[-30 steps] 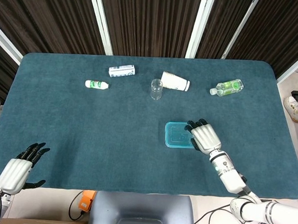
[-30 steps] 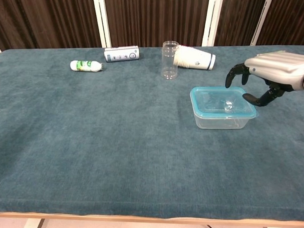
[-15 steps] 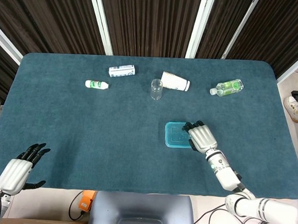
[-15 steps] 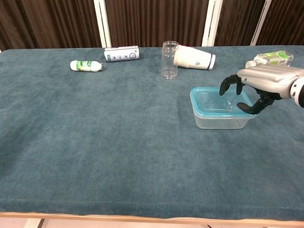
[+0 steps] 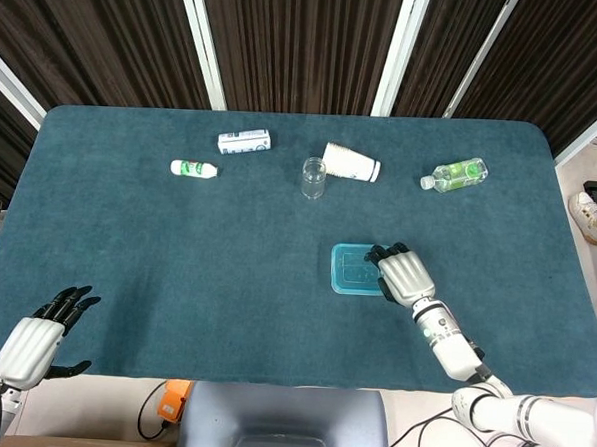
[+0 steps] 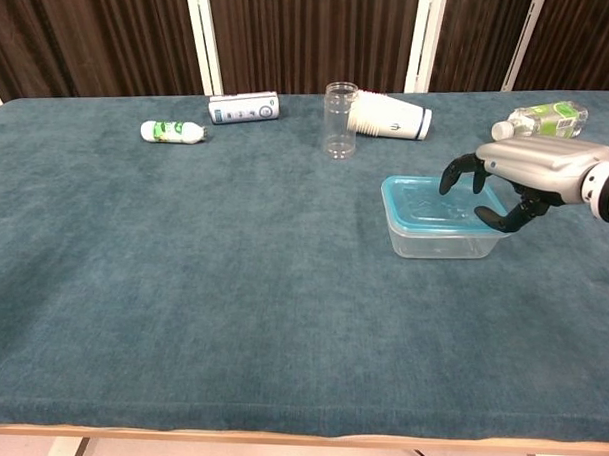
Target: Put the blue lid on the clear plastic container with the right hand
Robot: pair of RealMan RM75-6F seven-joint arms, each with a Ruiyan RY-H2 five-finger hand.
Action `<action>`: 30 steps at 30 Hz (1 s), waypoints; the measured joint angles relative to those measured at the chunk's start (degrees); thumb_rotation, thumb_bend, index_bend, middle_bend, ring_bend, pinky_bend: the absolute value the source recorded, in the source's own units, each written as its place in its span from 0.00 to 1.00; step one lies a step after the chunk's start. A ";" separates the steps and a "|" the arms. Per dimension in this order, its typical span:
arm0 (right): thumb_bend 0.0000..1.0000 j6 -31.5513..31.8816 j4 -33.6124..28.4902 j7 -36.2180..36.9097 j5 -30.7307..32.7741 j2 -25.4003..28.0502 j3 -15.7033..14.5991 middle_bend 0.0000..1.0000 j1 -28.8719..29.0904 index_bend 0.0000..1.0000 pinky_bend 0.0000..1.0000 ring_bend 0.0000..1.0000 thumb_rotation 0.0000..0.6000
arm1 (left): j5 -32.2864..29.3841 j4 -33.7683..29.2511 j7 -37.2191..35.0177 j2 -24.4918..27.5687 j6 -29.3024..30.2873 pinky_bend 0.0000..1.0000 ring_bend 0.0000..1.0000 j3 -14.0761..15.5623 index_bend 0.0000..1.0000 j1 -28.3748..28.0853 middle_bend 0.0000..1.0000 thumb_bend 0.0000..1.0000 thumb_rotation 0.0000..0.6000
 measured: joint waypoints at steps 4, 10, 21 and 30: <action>0.64 1.62 -0.42 1.04 -1.68 0.05 0.22 0.32 -0.44 0.38 0.32 0.33 1.00 | -0.05 0.03 -0.06 0.01 0.02 0.30 0.08 -0.02 0.17 0.01 0.07 0.48 1.00; 0.64 7.94 -1.48 1.65 -6.95 0.56 0.12 0.32 -2.12 0.37 0.32 0.32 1.00 | -0.01 0.04 -0.09 0.00 0.08 0.30 0.08 -0.02 0.17 0.03 0.07 0.48 1.00; 0.64 12.35 -7.30 4.06 -14.73 6.27 -3.89 0.32 -6.29 0.36 0.32 0.32 1.00 | -0.10 -0.07 0.19 -0.09 0.09 0.30 0.08 -0.03 0.17 0.07 0.07 0.48 1.00; 0.64 11.55 -6.88 5.39 -17.47 7.79 -6.52 0.32 -8.60 0.36 0.32 0.32 1.00 | -0.02 -0.11 0.56 -0.21 -0.09 0.30 0.08 0.02 0.17 -0.02 0.07 0.48 1.00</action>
